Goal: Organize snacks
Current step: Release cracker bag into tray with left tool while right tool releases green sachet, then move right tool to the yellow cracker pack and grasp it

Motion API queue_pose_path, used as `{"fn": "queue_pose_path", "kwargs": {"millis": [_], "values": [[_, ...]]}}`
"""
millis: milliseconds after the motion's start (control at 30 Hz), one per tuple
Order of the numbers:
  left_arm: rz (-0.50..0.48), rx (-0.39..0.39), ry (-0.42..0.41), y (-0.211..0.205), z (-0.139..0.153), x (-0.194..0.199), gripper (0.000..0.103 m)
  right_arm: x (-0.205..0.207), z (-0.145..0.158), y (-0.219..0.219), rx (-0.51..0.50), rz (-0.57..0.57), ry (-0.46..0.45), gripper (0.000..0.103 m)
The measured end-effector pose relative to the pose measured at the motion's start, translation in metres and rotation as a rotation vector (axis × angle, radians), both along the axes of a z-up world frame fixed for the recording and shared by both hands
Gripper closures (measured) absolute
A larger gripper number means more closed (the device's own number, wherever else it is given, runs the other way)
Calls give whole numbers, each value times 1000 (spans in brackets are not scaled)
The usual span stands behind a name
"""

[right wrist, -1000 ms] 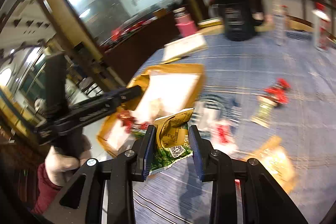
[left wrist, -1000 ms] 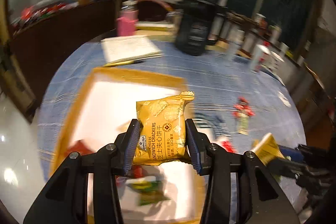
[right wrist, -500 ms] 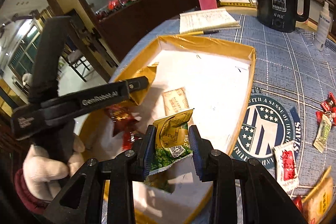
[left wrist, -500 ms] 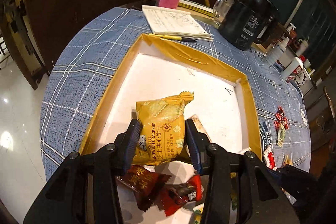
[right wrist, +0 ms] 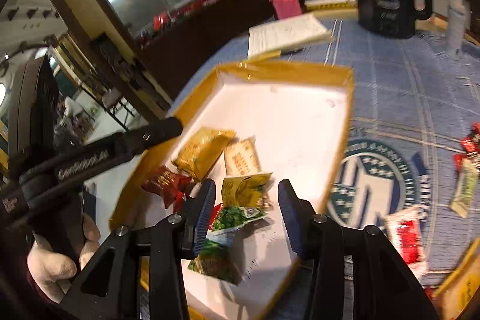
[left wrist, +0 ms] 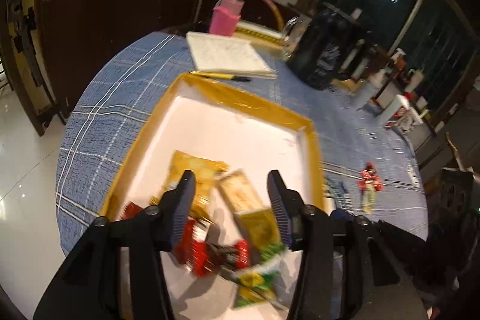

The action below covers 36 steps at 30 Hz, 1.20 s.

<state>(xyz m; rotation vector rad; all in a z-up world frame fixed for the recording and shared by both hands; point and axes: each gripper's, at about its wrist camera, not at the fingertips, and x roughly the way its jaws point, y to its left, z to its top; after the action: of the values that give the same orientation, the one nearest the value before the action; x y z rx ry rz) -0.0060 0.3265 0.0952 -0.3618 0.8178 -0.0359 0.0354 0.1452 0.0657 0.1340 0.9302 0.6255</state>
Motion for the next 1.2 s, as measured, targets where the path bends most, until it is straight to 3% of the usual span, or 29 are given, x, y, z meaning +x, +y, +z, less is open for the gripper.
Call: {"fn": "queue_pose_path", "kwargs": {"millis": [167, 233, 300, 400, 567, 667, 733, 933, 1200], "values": [[-69, -54, -50, -39, 23, -36, 39, -14, 26, -75, 64, -68, -30, 57], [-105, -83, -69, -57, 28, -50, 30, -19, 33, -116, 73, -124, -47, 53], [-141, -104, -87, -78, 28, -62, 28, -24, 34, -156, 64, -182, -65, 48], [-193, -125, -71, -110, 17, -68, 28, -28, 22, -207, 7, -264, -68, 48], [-238, -158, -1, -154, -9, -63, 28, -29, -15, -258, 12, -314, 28, 48], [-232, -128, 50, -172, -21, -56, 28, -29, -28, -267, 18, -306, 45, 45], [-229, -117, 64, -180, -24, -53, 28, -29, -34, -262, -25, -252, 42, 26], [-216, -82, 79, -192, -29, -48, 28, -30, -50, -236, -136, -143, 10, 25], [-232, 22, 175, -214, -58, -5, 28, -34, -63, -204, -269, -82, -33, 23]]}}
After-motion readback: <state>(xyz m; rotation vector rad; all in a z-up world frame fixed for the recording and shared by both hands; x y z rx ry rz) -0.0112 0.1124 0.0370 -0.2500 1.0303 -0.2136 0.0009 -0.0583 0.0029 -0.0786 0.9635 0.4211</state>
